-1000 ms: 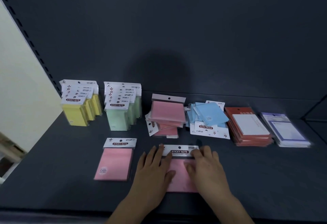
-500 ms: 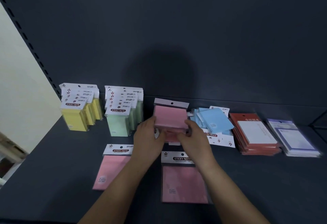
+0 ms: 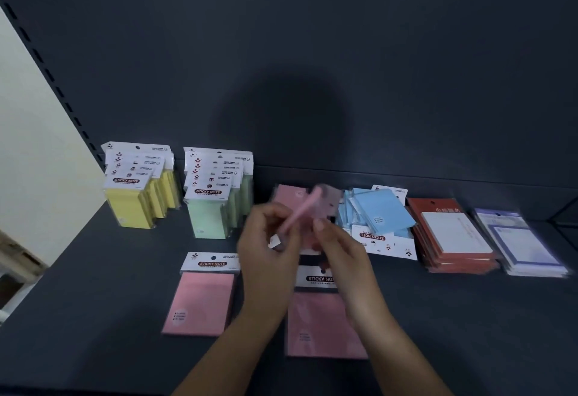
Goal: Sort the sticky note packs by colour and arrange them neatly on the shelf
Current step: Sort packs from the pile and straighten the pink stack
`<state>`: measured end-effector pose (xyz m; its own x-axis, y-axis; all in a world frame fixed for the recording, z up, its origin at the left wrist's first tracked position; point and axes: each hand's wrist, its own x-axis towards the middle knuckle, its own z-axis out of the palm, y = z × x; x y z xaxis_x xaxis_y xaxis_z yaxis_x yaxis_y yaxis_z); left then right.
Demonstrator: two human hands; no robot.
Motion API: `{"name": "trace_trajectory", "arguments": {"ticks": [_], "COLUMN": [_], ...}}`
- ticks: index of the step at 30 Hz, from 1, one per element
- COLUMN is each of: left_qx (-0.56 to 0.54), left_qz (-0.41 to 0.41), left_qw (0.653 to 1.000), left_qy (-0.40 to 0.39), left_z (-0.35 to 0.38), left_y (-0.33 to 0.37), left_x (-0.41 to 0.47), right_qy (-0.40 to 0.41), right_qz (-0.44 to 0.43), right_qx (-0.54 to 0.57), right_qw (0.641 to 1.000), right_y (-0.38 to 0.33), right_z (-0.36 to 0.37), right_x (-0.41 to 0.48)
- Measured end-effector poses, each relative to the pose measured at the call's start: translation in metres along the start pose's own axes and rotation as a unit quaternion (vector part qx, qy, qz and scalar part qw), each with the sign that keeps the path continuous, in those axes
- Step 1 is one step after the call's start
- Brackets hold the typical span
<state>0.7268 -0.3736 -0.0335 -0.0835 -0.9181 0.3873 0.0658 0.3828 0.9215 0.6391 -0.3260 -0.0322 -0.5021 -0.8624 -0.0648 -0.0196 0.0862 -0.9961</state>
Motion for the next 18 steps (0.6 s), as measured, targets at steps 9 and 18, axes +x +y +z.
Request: {"name": "trace_trajectory", "arguments": {"ticks": [9,18], "left_qx": [0.091,0.083], "left_qz": [0.088,-0.162], "left_qw": [0.971,0.974], "left_qy": [-0.203,-0.135], "left_z": [-0.017,-0.032], "left_y": [-0.006,-0.024], "left_x": [-0.043,-0.054], "right_qy": [0.09,0.062], "right_qz": [0.01,0.088], "right_qx": [0.135,-0.05], "right_qw": [0.987,0.993], "right_y": [-0.003,0.035], "right_z": [-0.032,-0.039], "right_x": [-0.022,-0.041]}}
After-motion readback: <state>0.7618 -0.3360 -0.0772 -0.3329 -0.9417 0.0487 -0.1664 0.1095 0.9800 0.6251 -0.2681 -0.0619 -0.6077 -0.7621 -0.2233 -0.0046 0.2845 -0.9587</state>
